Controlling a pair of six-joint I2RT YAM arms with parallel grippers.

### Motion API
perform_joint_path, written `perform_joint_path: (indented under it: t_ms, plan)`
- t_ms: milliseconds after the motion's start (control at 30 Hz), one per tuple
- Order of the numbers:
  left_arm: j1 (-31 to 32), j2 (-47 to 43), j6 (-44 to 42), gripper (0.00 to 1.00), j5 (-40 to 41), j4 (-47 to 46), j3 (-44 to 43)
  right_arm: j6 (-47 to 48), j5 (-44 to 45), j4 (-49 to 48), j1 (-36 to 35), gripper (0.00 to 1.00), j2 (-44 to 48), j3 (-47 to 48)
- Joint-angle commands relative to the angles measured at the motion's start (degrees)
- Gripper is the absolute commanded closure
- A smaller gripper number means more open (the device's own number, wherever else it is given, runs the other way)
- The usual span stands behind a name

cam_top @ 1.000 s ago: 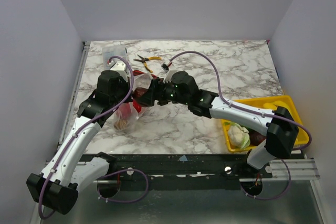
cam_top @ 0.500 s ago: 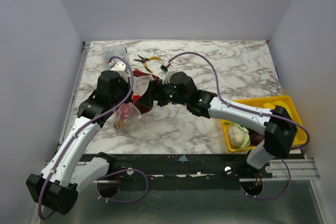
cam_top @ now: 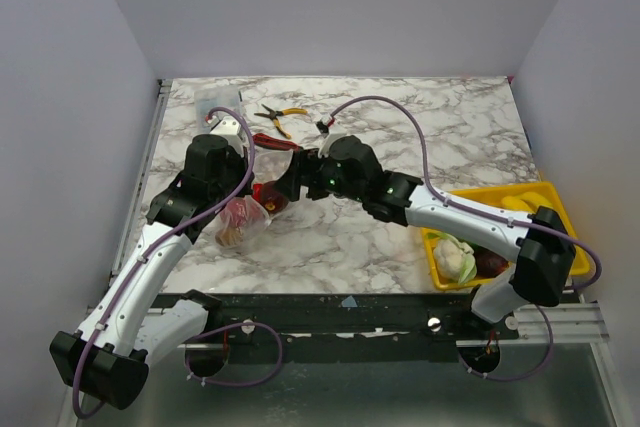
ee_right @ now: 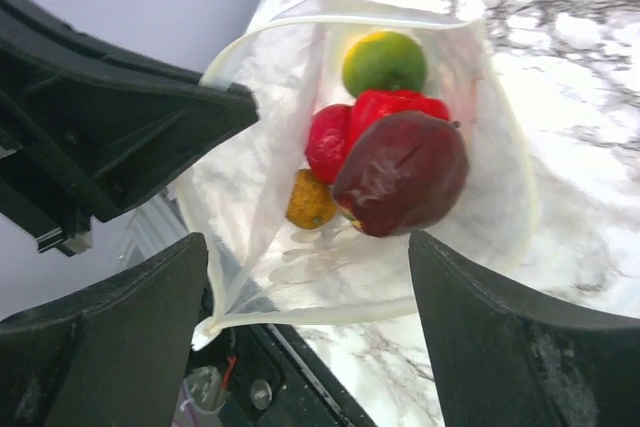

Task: Place the food in the zip-top bag and seal the zipper
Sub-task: Place the fake fruit in the zipper food storage bag, then adjust the zipper food storage bag at the center of the board.

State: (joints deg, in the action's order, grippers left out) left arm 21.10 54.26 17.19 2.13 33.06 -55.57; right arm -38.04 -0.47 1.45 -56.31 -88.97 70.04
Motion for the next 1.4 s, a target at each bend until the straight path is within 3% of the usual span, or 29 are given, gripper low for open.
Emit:
perform_joint_path:
  t_ms: [0, 167, 500, 733, 767, 833, 933, 1033, 1167, 1367]
  plan:
    - [-0.18, -0.91, 0.21, 1.0, 0.24, -0.54, 0.02, -0.8, 9.14, 4.5, -0.38, 0.19, 2.37, 0.54]
    - [-0.2, -1.19, 0.21, 1.0, 0.51, -0.56, 0.11, -1.03, 20.05, 7.96, -0.17, 0.22, 3.95, -0.34]
    - [-0.24, -1.14, 0.21, 1.0, 0.2, -0.65, 0.1, 12.02, 16.34, 5.26, 2.35, 0.21, -2.33, 2.6]
    - [-0.18, -1.17, 0.21, 1.0, 0.81, -0.56, 0.29, 20.68, 19.7, 2.72, 2.35, 0.24, -9.72, 6.05]
    - [-0.19, -1.1, 0.21, 1.0, 0.82, -0.62, 0.26, 21.41, 19.99, 2.68, 2.35, 0.27, -10.63, 6.98]
    - [-0.19, -1.03, 0.14, 1.0, 0.81, -0.55, 0.24, 22.28, 18.32, 2.45, 2.35, 0.42, -11.99, 9.05]
    - [-0.19, -0.83, 0.12, 1.0, 1.16, -0.59, 0.2, 22.44, 10.26, 0.98, 2.26, 0.61, -13.26, 11.91]
    - [-0.19, -1.03, 0.13, 1.0, 2.26, -0.29, 0.11, 20.76, 8.13, 2.53, 0.2, 0.96, -13.86, 15.94]
    - [-0.2, -3.57, 0.6, 1.0, 5.5, -1.18, 1.02, 20.33, 8.22, 2.0, -7.1, 1.0, -11.5, 18.3]
    - [-0.27, -6.2, 1.1, 1.0, 8.31, -2.25, 2.12, 14.75, 12.01, -1.79, -7.59, 1.0, -11.13, 14.46]
